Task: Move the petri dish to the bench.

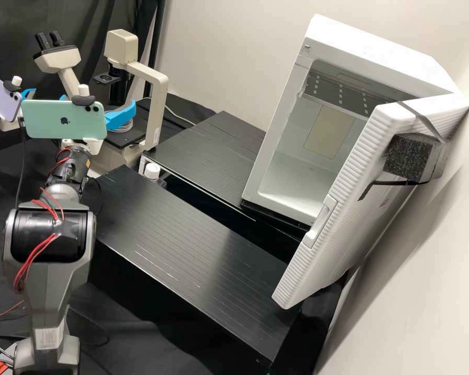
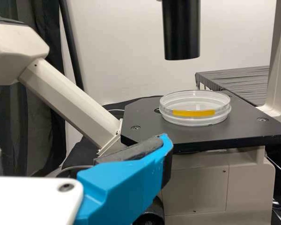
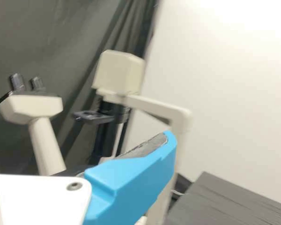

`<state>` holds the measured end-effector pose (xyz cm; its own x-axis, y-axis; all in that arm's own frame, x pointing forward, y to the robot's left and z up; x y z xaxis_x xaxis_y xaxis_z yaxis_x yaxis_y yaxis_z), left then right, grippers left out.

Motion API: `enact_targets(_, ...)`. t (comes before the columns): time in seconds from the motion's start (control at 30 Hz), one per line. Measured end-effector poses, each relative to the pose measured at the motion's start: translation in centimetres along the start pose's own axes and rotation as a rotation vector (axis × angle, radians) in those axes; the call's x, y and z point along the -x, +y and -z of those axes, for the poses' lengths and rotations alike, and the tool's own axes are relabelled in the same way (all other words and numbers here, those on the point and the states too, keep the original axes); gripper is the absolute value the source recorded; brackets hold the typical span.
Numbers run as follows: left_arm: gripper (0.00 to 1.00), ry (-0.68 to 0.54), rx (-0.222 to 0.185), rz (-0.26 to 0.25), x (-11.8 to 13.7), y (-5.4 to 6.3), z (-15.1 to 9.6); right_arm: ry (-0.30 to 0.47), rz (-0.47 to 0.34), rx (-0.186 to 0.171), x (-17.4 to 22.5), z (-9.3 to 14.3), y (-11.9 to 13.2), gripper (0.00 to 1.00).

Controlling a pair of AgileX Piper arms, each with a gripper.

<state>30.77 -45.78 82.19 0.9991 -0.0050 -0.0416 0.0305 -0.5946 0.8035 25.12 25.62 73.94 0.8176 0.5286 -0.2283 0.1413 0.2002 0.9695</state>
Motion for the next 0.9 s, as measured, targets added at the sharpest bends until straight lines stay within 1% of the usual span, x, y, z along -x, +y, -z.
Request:
enact_targets(0.27, 1.0, 0.0, 0.0, 0.0, 0.0, 0.0, 0.0, -0.03, 0.071, -0.017, -5.5, 0.0, -2.2, 1.0)
enact_targets(0.5, 1.0, 0.0, 0.0, 0.0, 0.0, 0.0, 0.0, -0.056, 0.123, -0.021, -8.6, -0.6, -3.3, 1.0)
enact_targets(0.77, 1.0, 0.0, 0.0, 0.0, 0.0, 0.0, 0.0, -0.097, 0.129, -0.026, -11.6, -2.3, -3.2, 1.0)
enact_targets(0.9, 1.0, 0.0, 0.0, 0.0, 0.0, 0.0, 0.0, -0.13, 0.129, -0.053, -12.8, -3.2, -3.4, 1.0)
